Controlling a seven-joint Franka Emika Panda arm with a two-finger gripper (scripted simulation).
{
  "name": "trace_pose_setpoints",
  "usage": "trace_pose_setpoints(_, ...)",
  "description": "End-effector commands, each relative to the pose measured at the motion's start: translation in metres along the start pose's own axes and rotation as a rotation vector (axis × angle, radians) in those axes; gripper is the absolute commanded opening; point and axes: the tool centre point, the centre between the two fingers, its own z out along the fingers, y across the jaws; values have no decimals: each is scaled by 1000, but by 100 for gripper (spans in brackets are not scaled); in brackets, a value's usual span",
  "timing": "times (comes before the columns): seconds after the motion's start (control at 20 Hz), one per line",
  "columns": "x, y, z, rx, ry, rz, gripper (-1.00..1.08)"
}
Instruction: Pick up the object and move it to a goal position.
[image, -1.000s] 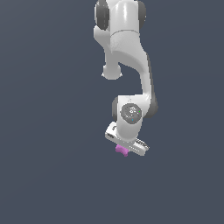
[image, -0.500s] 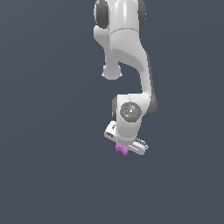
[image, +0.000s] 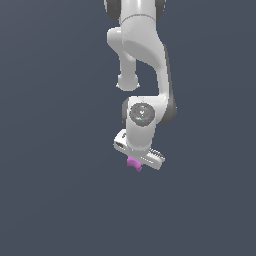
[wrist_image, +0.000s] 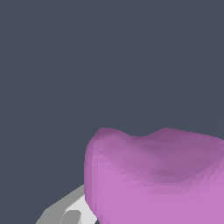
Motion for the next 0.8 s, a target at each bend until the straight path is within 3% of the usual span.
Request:
trace_pose_setpoints(0.0,-2,12,-16,1,1,0,-100)
trace_pose_setpoints(0.75,-21,110,-150,3,0,1,-100)
